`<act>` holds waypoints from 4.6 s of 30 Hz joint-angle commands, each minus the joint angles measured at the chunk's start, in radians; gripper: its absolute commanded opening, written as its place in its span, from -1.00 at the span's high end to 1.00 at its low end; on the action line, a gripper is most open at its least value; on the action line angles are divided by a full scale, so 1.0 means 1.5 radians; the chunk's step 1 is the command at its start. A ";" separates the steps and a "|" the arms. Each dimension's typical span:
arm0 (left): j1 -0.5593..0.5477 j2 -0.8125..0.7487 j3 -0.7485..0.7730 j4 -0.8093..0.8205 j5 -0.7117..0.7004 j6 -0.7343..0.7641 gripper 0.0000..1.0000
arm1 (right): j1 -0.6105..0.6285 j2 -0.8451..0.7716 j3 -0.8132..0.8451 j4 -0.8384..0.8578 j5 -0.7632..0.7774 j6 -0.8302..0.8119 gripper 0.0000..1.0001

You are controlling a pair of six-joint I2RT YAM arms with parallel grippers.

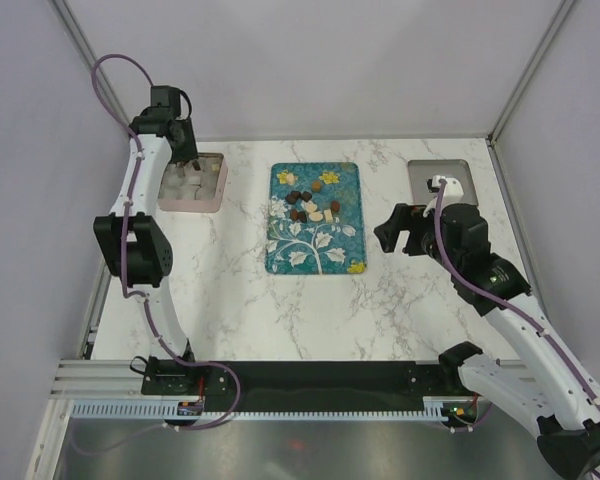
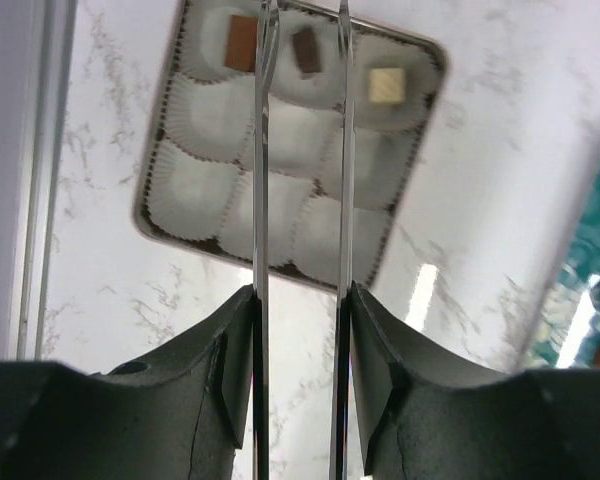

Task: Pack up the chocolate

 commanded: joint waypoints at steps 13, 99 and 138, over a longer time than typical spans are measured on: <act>-0.245 -0.314 -0.318 0.059 0.115 -0.028 0.05 | 0.000 -0.029 0.029 -0.042 0.022 -0.012 -0.93; -0.097 -0.253 -0.228 0.021 0.099 -0.066 0.47 | 0.000 -0.003 0.017 -0.001 0.001 -0.001 -0.93; -0.027 -0.114 -0.227 0.042 0.101 -0.064 0.24 | 0.000 0.014 0.020 0.006 0.021 -0.017 -0.93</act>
